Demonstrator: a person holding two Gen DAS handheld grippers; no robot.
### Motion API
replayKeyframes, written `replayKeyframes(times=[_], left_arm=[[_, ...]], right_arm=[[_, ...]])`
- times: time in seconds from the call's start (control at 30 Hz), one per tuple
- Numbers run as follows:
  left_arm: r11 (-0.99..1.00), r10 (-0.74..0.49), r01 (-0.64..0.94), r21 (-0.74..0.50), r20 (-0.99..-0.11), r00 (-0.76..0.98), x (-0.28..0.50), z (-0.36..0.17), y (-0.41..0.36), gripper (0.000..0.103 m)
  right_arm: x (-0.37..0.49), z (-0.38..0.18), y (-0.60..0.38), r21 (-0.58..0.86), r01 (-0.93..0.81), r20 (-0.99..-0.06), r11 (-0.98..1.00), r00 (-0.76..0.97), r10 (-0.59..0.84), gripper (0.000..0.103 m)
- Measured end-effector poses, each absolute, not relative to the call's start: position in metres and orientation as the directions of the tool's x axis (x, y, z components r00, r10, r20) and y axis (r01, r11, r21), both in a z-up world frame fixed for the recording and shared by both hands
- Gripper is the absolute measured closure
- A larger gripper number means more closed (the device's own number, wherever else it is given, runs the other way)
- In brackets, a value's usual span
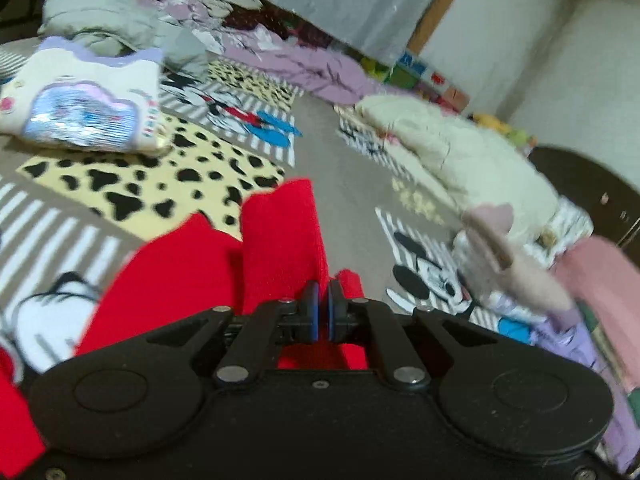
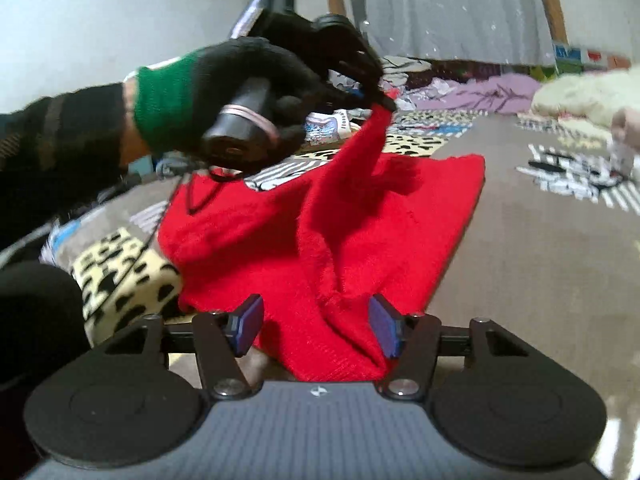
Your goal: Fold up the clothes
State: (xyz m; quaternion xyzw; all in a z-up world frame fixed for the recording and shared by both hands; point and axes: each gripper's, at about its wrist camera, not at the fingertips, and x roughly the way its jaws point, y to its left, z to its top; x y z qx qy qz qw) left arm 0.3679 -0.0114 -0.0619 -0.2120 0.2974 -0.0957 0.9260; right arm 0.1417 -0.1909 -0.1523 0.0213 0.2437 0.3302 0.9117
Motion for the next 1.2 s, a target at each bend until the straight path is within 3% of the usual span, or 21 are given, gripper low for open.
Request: replayKeyframes(times=[0.47, 0.5, 0.53, 0.6, 0.77, 1.07, 1.2], left_arm=[[0.958, -0.246, 0.089, -0.272, -0.627, 0.739, 0.411, -0.09, -0.095, 0.1], [0.961, -0.259, 0.121, -0.25, -0.646, 0.718, 0.414, -0.093, -0.101, 0.095], [0.968, -0.245, 0.136, -0.211, -0.679, 0.692, 0.416, -0.096, -0.107, 0.075], [0.972, -0.235, 0.159, -0.174, -0.688, 0.687, 0.413, -0.097, -0.11, 0.062], [0.962, -0.244, 0.108, -0.253, -0.608, 0.755, 0.396, -0.079, -0.065, 0.062], [0.962, -0.267, 0.174, -0.212, -0.585, 0.765, 0.349, -0.087, -0.04, 0.064], [0.923, -0.382, 0.28, -0.264, -0.541, 0.749, 0.325, -0.091, -0.042, 0.068]], right_arm=[[0.165, -0.16, -0.23, 0.517, -0.493, -0.378, 0.7, 0.602, 0.703, 0.057], [0.167, -0.161, -0.233, 0.539, -0.48, -0.374, 0.692, 0.599, 0.708, 0.058], [0.168, -0.162, -0.234, 0.554, -0.471, -0.371, 0.686, 0.598, 0.711, 0.059], [0.169, -0.164, -0.237, 0.575, -0.458, -0.366, 0.678, 0.597, 0.714, 0.059], [0.168, -0.163, -0.242, 0.599, -0.442, -0.348, 0.667, 0.607, 0.714, 0.059], [0.171, -0.157, -0.248, 0.612, -0.431, -0.279, 0.663, 0.667, 0.691, 0.058], [0.178, -0.164, -0.24, 0.591, -0.385, -0.352, 0.709, 0.668, 0.655, 0.072]])
